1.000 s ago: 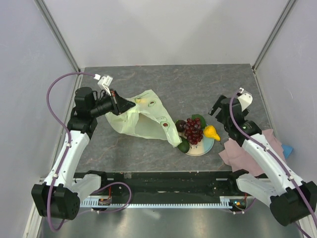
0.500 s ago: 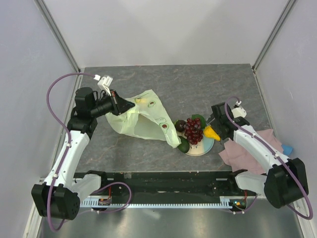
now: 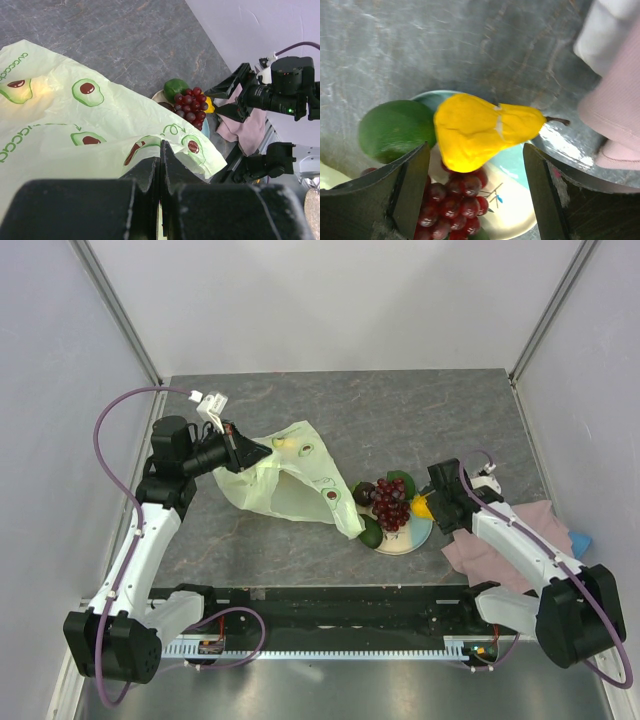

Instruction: Place the fruits into the plastic bag

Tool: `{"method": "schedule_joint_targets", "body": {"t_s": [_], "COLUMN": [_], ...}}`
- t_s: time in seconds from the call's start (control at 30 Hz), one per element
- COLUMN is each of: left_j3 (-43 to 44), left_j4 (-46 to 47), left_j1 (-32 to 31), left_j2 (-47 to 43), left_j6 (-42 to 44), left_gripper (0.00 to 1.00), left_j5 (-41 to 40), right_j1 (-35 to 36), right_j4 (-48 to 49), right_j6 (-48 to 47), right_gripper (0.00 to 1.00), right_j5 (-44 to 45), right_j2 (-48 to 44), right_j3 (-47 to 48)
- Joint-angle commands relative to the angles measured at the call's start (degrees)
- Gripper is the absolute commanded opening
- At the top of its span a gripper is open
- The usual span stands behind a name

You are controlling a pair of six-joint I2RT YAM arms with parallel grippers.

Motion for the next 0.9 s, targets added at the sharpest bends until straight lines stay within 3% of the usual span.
{"method": "schedule_joint_targets", "body": {"t_s": [0.0, 0.5, 0.87], "left_j3": [2.2, 2.2, 2.2], "left_j4": [0.1, -0.1, -0.1], "left_j1": [0.3, 0.3, 0.3], "left_j2": [-0.6, -0.4, -0.4], "left_j6": [2.4, 2.3, 2.4], "left_gripper": [0.02, 0.02, 0.02], "left_j5": [-0.7, -0.7, -0.7], "right_j1": [-0.2, -0.2, -0.1], "right_j4": [1.0, 4.0, 5.9], "right_j6": [5.9, 7.6, 8.6], "right_gripper": [0.82, 0.81, 0.71], "right_j5": [-1.4, 0.6, 1.0], "right_j2": [-2.4, 0.6, 3.9], "right_j3": [-2.8, -4.1, -5.3]}}
